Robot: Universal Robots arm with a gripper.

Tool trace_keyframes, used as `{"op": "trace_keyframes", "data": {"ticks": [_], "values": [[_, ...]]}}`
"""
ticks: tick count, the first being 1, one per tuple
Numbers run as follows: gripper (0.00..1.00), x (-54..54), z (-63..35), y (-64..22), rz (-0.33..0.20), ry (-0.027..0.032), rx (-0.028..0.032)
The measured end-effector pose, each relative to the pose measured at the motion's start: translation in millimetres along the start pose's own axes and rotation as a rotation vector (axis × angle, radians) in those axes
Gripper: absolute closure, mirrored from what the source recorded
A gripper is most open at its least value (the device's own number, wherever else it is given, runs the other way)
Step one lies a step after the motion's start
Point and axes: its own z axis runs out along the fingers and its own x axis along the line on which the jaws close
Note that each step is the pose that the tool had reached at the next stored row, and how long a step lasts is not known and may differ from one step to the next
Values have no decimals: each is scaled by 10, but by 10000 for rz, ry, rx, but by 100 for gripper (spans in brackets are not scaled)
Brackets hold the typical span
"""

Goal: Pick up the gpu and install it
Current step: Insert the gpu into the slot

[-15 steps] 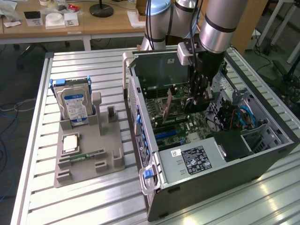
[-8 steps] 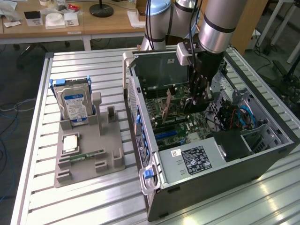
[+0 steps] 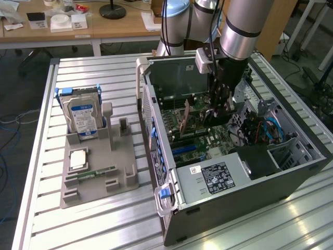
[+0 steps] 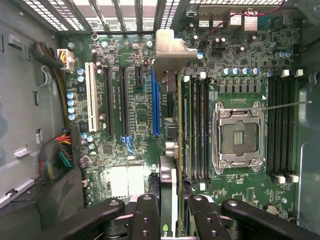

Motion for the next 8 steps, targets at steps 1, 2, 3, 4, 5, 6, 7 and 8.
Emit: {"op": "trace_keyframes", "data": {"ticks": [1,2,3,4,5,6,7,8], "values": [[73,0,0,0,0,-1,0],[73,3,1,2,-1,-3,1],[73,9,1,4,-4,-4,1],[73,17,0,7,-7,-3,0],[73,27,-2,11,-11,-1,-1],[73,35,-2,15,-14,-2,-1],[73,44,-3,19,-18,-3,-1],[73,54,-4,24,-24,-1,-2]]}}
